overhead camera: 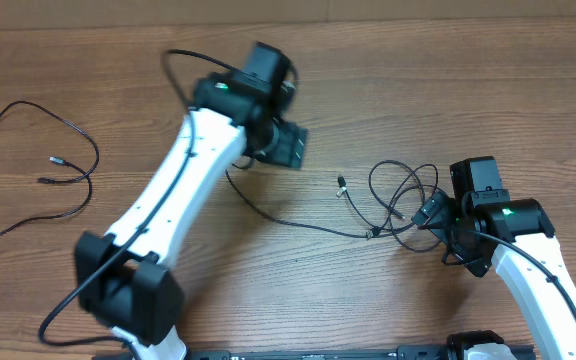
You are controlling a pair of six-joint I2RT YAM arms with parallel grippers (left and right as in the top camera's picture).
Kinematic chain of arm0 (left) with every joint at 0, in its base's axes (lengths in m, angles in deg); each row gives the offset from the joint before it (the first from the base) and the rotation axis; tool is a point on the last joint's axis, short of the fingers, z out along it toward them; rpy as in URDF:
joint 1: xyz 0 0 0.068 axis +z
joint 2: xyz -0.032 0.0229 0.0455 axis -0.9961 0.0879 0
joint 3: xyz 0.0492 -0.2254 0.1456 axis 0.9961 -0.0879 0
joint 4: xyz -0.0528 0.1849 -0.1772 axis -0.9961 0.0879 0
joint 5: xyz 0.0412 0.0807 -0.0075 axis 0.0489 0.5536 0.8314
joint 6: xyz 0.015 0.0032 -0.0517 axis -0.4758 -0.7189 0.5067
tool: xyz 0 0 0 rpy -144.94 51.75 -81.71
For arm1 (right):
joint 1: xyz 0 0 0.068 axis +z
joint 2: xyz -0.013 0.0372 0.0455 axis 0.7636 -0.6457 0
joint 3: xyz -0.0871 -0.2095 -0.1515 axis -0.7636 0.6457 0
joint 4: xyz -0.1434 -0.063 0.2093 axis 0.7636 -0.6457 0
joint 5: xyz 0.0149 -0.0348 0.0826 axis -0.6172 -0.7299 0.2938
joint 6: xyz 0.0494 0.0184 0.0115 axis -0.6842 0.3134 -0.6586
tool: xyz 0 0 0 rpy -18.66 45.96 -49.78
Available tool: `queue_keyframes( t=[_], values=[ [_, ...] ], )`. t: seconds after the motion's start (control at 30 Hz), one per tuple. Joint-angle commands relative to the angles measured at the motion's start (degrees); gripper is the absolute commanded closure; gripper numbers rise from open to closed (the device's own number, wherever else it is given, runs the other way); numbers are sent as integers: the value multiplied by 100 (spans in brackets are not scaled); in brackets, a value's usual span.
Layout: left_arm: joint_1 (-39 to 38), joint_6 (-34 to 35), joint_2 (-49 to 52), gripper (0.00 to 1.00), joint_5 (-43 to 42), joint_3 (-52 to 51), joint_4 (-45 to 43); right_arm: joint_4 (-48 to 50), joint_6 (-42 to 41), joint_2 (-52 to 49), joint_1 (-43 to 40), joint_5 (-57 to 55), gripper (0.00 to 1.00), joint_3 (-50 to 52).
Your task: Untangle cables
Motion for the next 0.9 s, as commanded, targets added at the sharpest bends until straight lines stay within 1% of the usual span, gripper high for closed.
queue_keyframes(
  t=[0.0,0.1,0.23,0.37,0.4,0.47,0.5,0.57,0.67,0.73,0.8,0.83,0.87],
  values=[
    [-450,-1268,433,11,-155,70,173,-15,-2,74,-24,-101,0,-83],
    [-774,-1519,754,7,68,70,203,-116,-114,74,-24,-313,0,-83],
    [-1152,-1576,1167,5,859,70,221,-190,-149,74,-31,-433,0,-83],
    [-1403,-1613,1591,5,1526,70,374,-190,-149,74,-31,-433,0,-83],
    [-1414,-1600,1665,7,1611,70,442,-190,-149,74,-31,-435,0,-83],
    [-1414,-1241,1764,11,1709,70,549,-190,-146,74,-31,-457,0,-83],
    [-1394,-883,1768,11,1744,70,570,-190,-146,74,-31,-466,0,-83],
    [-1316,-334,1766,10,1698,72,564,-190,-146,74,-31,-472,0,-83],
    [-1191,129,1746,10,1320,72,511,-184,-149,74,-31,-470,0,-83],
    [-1073,262,1746,9,529,72,461,-184,-146,74,-31,-468,0,-83],
    [-1014,251,1746,4,-369,72,308,-181,-146,74,-31,-446,0,-83],
    [-994,188,1746,0,-1132,72,129,-181,-149,74,-28,-426,0,-83],
    [-997,9,1746,1,-1729,72,-50,-181,-153,74,-31,-402,0,-83]
  ],
)
